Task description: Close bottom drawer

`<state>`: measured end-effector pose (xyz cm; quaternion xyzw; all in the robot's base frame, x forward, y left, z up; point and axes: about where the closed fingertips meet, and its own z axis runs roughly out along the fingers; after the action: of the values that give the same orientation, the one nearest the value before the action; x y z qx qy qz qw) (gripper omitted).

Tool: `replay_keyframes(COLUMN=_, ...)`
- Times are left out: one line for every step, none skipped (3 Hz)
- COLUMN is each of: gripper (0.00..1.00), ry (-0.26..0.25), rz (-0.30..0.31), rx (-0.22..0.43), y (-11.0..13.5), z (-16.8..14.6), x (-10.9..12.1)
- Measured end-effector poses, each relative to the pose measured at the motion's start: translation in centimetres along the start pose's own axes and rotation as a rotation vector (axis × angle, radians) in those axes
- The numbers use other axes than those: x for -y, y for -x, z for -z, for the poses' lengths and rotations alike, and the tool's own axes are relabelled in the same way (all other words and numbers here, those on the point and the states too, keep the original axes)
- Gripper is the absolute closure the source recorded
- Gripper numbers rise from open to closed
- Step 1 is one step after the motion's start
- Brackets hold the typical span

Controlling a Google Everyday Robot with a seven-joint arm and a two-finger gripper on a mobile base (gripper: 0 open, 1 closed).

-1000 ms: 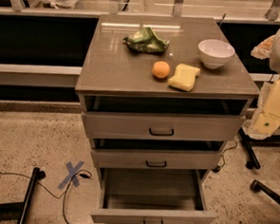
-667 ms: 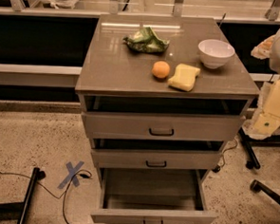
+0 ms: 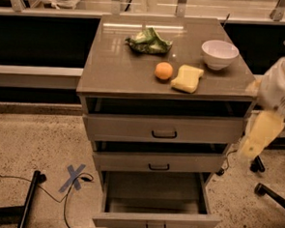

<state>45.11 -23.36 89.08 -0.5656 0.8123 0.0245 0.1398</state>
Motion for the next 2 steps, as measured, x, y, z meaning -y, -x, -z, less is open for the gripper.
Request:
replay_keyframes(gripper=0.0, ry=0.122, rz=-0.099, rx=0.044, y=-4.2, z=-10.6, x=-2.4)
replay_keyframes(gripper=0.0, ry=0.176, rz=-0.117, rx=0.024, y=-5.7, z=-13.8, x=-4.3)
